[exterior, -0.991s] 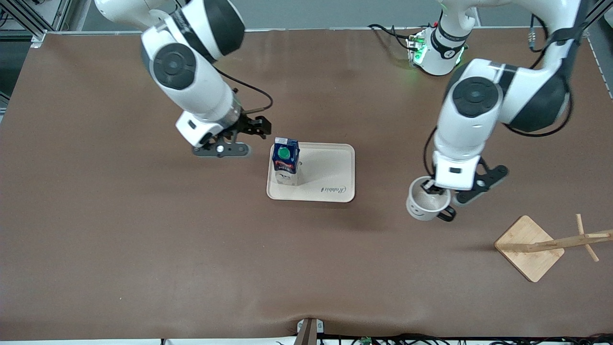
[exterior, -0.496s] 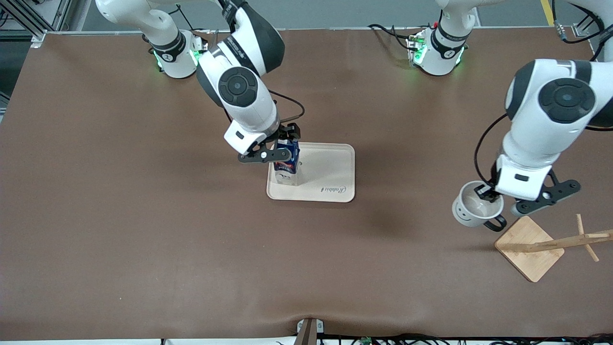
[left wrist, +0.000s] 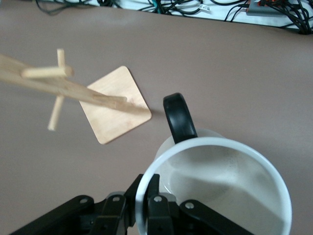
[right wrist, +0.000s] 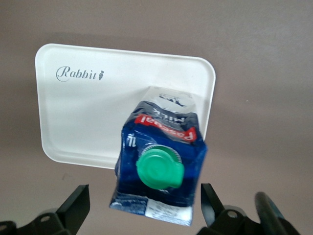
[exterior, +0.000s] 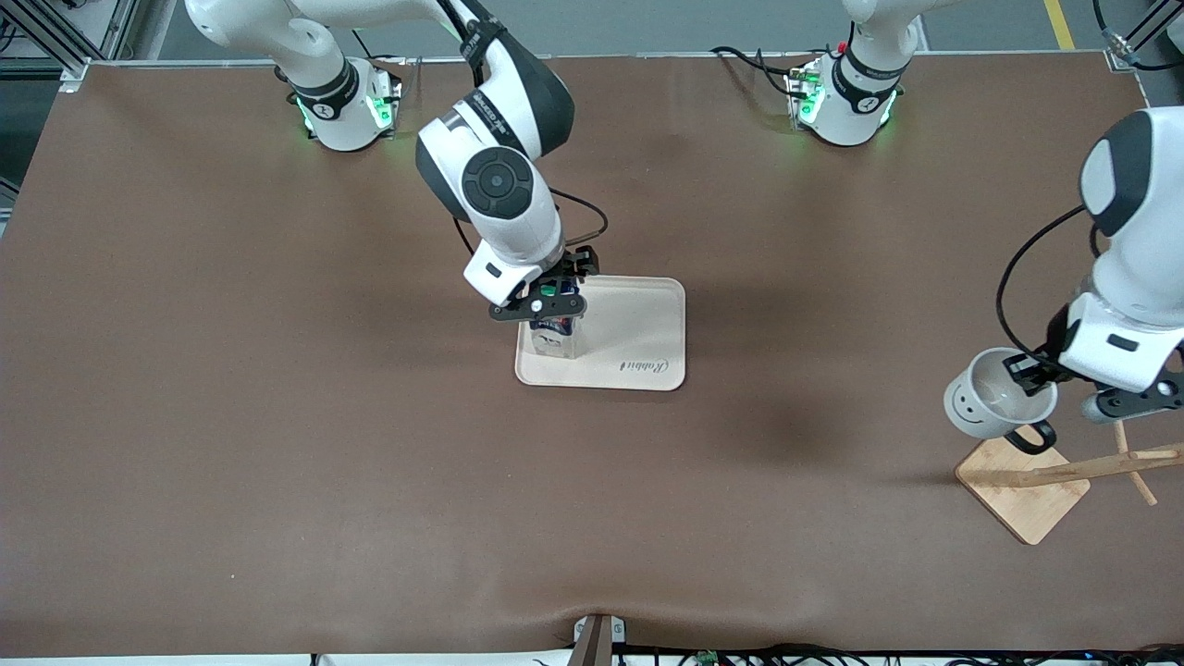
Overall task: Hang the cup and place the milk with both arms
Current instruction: 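Carry the mug to the stand while the right gripper lifts the milk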
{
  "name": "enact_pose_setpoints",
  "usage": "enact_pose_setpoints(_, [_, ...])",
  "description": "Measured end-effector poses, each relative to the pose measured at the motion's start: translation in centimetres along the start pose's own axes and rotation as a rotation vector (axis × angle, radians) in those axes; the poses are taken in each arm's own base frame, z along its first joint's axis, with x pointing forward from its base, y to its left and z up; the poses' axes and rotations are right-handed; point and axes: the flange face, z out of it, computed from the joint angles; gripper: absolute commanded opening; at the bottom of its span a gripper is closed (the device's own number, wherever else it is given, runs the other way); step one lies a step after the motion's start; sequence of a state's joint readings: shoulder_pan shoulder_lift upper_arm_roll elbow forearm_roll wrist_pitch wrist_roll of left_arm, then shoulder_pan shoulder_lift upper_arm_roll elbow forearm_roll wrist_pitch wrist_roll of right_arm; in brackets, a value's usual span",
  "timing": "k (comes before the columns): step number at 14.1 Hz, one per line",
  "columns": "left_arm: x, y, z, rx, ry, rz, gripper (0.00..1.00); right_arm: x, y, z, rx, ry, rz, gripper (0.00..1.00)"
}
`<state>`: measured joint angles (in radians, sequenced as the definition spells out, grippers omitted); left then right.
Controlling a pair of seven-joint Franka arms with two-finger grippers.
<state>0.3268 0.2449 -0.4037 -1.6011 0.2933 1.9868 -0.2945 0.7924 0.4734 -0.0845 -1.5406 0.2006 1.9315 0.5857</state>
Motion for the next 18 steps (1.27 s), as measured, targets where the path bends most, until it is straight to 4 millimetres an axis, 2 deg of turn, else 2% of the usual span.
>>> enact_pose_setpoints(4, [0.8, -2.3, -0.9, -0.031, 0.013, 0.065, 0.00, 0.1, -0.1, 0.8, -0.007, -0.001, 0.009, 1.00])
enact_pose_setpoints(6, [0.9, -4.6, -0.4, -0.067, -0.001, 0.055, 0.00, 0.4, 0.0, 1.1, -0.009, 0.005, 0.012, 1.00])
enact_pose_setpoints(9, [1.1, -8.6, 0.9, -0.099, -0.019, 0.059, 0.00, 1.1, 0.2, 2.6, -0.018, 0.010, 0.017, 1.00])
enact_pose_setpoints(10, [1.1, -9.3, 1.3, -0.108, -0.024, 0.060, 0.00, 1.3, 0.2, 3.2, -0.030, 0.015, 0.013, 0.93])
enact_pose_setpoints(12, [1.1, -9.7, 1.7, -0.117, -0.029, 0.061, 0.00, 1.6, 0.5, 3.9, -0.074, 0.034, -0.006, 0.34])
enact_pose_setpoints(13, [1.1, -9.8, 1.9, -0.117, -0.031, 0.060, 0.00, 1.7, 0.6, 4.1, -0.087, 0.039, -0.011, 0.13])
enact_pose_setpoints(14, [1.2, -10.1, 2.0, -0.117, -0.033, 0.058, 0.00, 1.7, 0.6, 4.1, -0.091, 0.041, -0.013, 0.00])
enact_pose_setpoints(18, [1.4, -10.7, 2.4, -0.120, -0.025, 0.059, 0.00, 1.9, 0.9, 2.9, -0.063, 0.015, 0.022, 0.00])
